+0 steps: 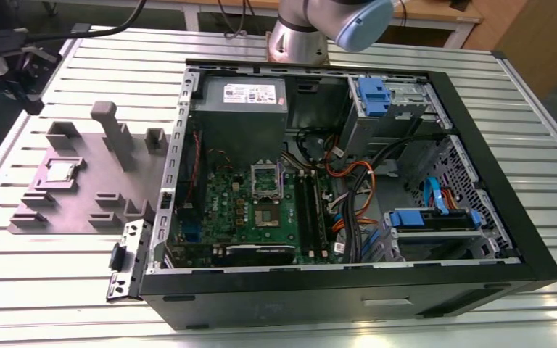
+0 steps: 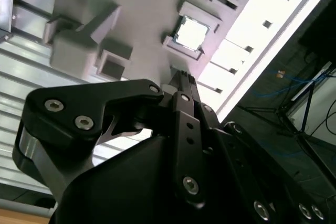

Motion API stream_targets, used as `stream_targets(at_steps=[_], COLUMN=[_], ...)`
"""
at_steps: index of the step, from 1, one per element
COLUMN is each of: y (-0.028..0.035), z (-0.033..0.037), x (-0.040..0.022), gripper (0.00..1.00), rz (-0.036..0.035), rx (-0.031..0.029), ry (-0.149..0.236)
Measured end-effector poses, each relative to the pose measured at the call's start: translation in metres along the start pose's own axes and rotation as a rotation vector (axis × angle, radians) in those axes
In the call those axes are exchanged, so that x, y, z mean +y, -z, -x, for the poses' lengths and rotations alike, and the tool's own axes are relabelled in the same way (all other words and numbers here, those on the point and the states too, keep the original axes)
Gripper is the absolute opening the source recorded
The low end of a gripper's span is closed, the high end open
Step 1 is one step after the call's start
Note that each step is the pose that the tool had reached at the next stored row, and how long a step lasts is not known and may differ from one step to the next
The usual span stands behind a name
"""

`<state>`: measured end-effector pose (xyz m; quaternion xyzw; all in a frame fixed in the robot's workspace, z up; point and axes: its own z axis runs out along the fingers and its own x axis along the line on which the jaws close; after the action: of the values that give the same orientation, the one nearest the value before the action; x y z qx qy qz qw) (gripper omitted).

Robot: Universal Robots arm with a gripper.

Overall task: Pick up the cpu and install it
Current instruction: 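Reach for the cpu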

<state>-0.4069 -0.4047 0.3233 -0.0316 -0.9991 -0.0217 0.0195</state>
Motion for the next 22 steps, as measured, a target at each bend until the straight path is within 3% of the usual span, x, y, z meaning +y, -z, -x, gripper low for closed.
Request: stream_targets(at_steps=[4, 9, 18, 22], y=[0.0001, 0.0013, 0.0002, 0.0], z=[-0.0055, -0.0115, -0.0358, -0.0381], x=[-0.0003, -0.0005, -0.0021, -0.0022], gripper=[0.11, 0.11, 0.11, 0.11], rz=[0.0001, 0.0007, 0.0004, 0.0004], rx=[-0.0019, -0.0091, -0.009, -0.009], ry=[0.0, 0.0, 0.007, 0.008])
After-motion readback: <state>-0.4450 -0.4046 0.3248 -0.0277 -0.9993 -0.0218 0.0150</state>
